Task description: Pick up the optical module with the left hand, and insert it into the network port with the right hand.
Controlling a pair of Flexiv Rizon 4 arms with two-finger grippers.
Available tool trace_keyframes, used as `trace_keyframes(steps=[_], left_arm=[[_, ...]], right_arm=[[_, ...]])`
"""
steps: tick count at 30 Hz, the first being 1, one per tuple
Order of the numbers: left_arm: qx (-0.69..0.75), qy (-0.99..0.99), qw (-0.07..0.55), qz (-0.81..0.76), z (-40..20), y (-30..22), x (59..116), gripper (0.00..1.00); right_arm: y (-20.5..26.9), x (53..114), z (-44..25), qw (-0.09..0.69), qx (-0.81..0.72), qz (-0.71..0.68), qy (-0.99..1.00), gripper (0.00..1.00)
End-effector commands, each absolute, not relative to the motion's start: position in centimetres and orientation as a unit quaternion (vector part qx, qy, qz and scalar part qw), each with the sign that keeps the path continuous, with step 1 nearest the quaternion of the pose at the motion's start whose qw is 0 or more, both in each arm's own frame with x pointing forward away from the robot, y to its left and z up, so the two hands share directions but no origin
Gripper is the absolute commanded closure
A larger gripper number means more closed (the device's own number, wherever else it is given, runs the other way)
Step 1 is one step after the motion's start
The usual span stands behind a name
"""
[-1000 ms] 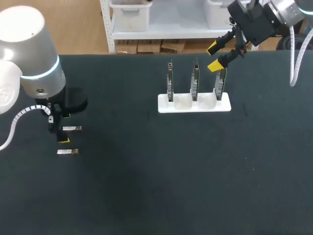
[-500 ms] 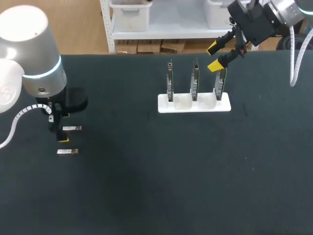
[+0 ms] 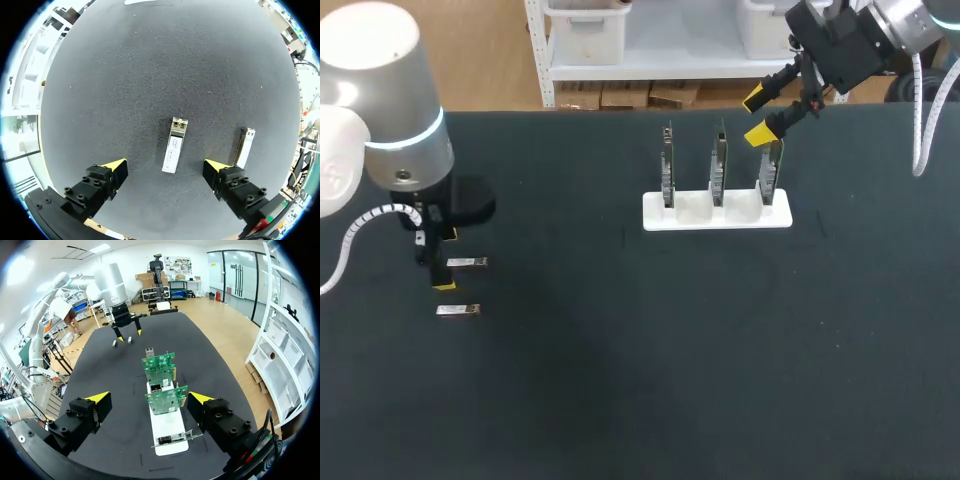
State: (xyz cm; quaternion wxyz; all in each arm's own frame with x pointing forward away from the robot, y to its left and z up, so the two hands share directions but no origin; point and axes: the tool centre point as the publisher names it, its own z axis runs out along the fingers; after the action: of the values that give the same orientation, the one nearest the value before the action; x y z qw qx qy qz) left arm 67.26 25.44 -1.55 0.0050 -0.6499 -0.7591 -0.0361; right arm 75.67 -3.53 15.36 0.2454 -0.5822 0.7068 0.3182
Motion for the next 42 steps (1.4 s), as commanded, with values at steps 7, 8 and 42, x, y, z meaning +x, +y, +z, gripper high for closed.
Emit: trace_keyframes(steps=[7, 8, 42], left_arm=[[-0.653, -0.757, 0.007, -0.029, -1.9, 25.2, 67.5, 0.00], [-0.652, -0.758, 0.007, -0.027, -1.9, 25.2, 67.5, 0.00], [-0.641, -0.767, 0.013, -0.018, -2.8, 25.0, 68.3, 1.00]], right_arm=[[-3.5, 75.6, 15.4, 0.246, -0.582, 0.317, 0.707, 0.00], [-3.5, 75.6, 15.4, 0.246, -0.582, 0.317, 0.707, 0.00], [-3.5, 75.6, 15.4, 0.246, -0.582, 0.317, 0.707, 0.00]])
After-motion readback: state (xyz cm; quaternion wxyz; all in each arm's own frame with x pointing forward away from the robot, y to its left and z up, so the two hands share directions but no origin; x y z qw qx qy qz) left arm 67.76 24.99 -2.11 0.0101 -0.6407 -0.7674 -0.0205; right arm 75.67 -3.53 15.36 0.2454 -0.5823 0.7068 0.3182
